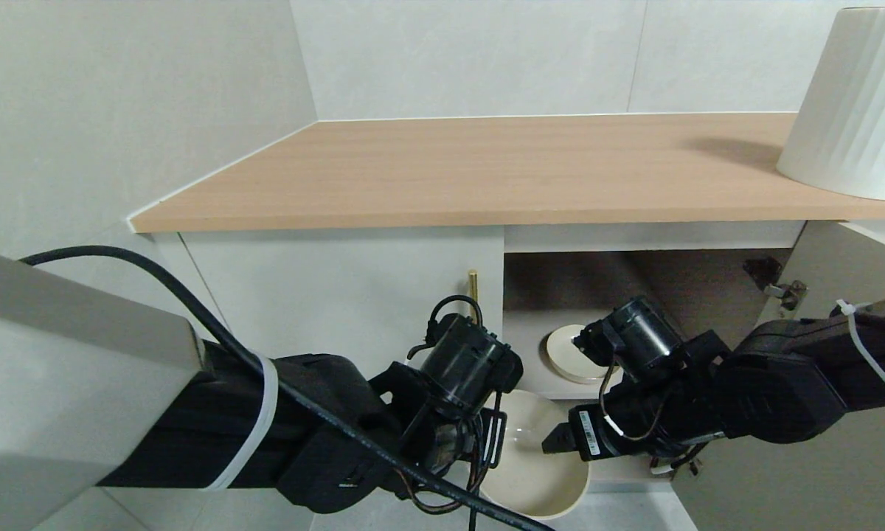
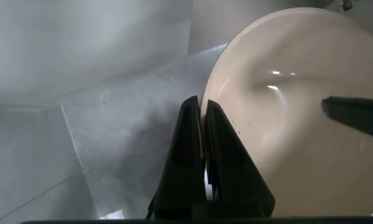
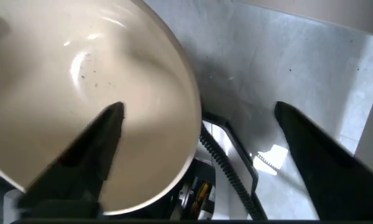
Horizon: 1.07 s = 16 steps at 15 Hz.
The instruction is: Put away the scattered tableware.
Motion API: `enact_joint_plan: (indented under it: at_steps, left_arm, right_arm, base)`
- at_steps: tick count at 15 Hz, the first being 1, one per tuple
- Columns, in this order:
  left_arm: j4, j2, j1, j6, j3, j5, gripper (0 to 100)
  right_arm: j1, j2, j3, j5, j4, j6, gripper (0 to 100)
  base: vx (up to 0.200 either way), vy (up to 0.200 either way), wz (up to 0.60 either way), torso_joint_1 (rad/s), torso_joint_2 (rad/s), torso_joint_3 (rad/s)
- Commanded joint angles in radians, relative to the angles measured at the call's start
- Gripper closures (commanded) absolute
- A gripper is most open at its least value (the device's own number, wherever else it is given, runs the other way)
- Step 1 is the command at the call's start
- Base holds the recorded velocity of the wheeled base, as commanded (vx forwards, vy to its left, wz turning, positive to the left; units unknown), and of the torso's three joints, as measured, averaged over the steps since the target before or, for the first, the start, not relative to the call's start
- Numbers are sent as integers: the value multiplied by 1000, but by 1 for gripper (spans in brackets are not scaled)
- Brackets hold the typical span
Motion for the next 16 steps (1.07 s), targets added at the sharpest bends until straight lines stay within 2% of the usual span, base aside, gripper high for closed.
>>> enact_joint_plan:
  at_steps: [1, 12, 13, 16]
  left_arm:
    - [-1, -5, 1, 0, 0, 1, 100]
    - [-1, 1, 1, -3, -2, 2, 100]
    - [-1, 1, 1, -3, -2, 2, 0]
    - [-1, 1, 2, -5, -3, 1, 0]
  right_arm:
    - [0, 7, 0, 1, -1, 1, 100]
    - [0, 7, 2, 1, -13, 2, 100]
    - [0, 9, 2, 1, -13, 2, 100]
    - [0, 10, 2, -1, -13, -1, 100]
  base:
    - [0, 0, 0, 0, 0, 0]
    - [0, 0, 0, 0, 0, 0]
    - [0, 0, 0, 0, 0, 0]
    - [0, 0, 0, 0, 0, 0]
